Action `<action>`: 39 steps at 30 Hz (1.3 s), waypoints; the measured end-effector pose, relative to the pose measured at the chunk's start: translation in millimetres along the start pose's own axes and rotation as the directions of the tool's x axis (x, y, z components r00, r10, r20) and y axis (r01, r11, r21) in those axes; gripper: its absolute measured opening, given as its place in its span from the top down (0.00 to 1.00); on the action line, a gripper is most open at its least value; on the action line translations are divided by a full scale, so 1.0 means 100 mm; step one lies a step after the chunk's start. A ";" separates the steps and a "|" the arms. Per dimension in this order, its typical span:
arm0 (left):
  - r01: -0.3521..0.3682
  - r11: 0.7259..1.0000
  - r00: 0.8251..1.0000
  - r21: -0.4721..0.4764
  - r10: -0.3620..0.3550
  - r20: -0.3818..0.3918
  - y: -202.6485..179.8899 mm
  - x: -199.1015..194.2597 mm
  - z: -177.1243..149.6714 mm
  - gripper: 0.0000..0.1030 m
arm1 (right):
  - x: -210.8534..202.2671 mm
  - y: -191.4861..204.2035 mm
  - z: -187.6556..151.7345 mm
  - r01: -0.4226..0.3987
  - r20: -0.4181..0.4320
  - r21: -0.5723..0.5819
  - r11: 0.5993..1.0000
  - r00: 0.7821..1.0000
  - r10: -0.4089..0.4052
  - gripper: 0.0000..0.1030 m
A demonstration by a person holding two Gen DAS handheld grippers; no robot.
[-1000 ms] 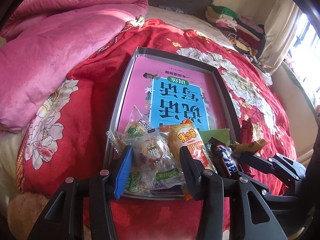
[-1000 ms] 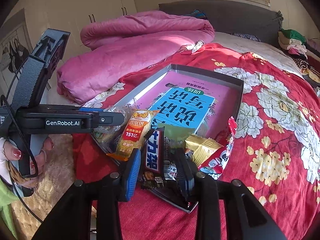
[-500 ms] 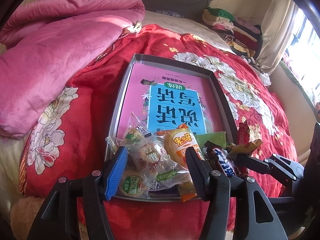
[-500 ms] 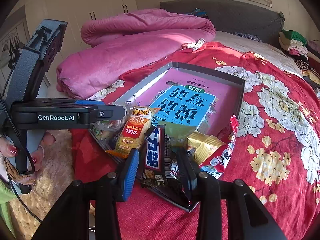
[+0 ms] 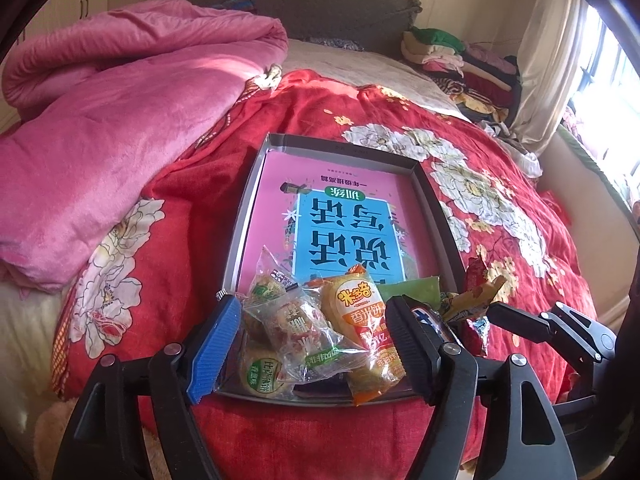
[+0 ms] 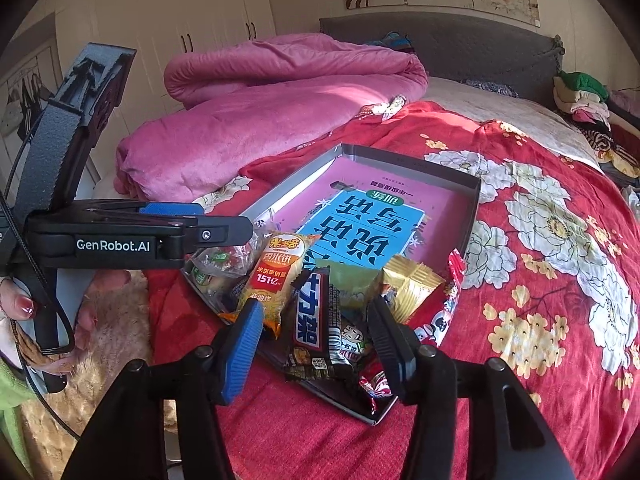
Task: Organize snacks
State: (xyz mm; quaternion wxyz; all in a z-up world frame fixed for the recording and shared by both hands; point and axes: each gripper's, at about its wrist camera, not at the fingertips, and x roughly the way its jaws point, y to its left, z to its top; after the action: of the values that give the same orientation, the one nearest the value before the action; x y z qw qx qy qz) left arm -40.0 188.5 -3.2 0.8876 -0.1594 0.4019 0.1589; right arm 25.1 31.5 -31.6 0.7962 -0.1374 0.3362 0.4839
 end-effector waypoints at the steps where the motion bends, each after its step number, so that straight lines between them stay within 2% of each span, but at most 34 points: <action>1: 0.002 1.000 1.000 0.000 -0.002 0.005 -0.01 -0.03 0.01 0.25 | -0.04 0.01 0.01 0.006 0.015 -0.002 1.000 1.000 -0.006 0.45; 4: 0.006 1.000 1.000 -0.001 -0.006 0.024 -0.06 -0.16 0.01 0.25 | -0.22 0.04 0.04 0.013 0.071 -0.014 1.000 0.997 -0.012 0.43; 9: 0.008 1.000 1.000 -0.010 -0.007 0.022 -0.15 -0.39 -0.02 0.24 | -0.54 0.04 0.08 0.042 0.132 -0.019 0.999 0.990 -0.039 0.33; 13: 0.002 1.000 1.000 0.011 -0.002 -0.008 -0.26 -0.51 -0.16 0.24 | -0.72 -0.01 0.04 0.060 0.096 0.020 0.998 0.993 -0.061 0.26; 18: 0.022 1.000 0.998 -0.014 -0.022 -0.060 -0.36 -0.59 -0.41 0.24 | -0.88 -0.13 -0.10 0.105 0.041 0.083 0.991 0.993 -0.108 0.20; 22: 0.033 0.999 0.996 -0.015 -0.034 -0.088 -0.46 -0.62 -0.56 0.23 | -0.99 -0.18 -0.23 0.105 0.025 0.118 0.987 0.994 -0.109 0.13; 27: 0.031 0.999 0.995 -0.024 -0.033 -0.096 -0.51 -0.62 -0.62 0.23 | -1.11 -0.15 -0.35 0.117 0.024 0.122 0.986 0.992 -0.120 0.11; 39: 0.030 0.999 0.995 0.016 -0.029 -0.096 -0.58 -0.63 -0.63 0.23 | -1.07 -0.04 -0.36 0.096 0.036 0.096 0.991 0.994 -0.100 0.11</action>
State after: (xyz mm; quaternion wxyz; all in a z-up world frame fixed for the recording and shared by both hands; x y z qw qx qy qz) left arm -97.8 101.2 14.6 0.8710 -0.1651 0.4427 0.1346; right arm -18.9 -62.9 13.2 0.8313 -0.1065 0.3352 0.4305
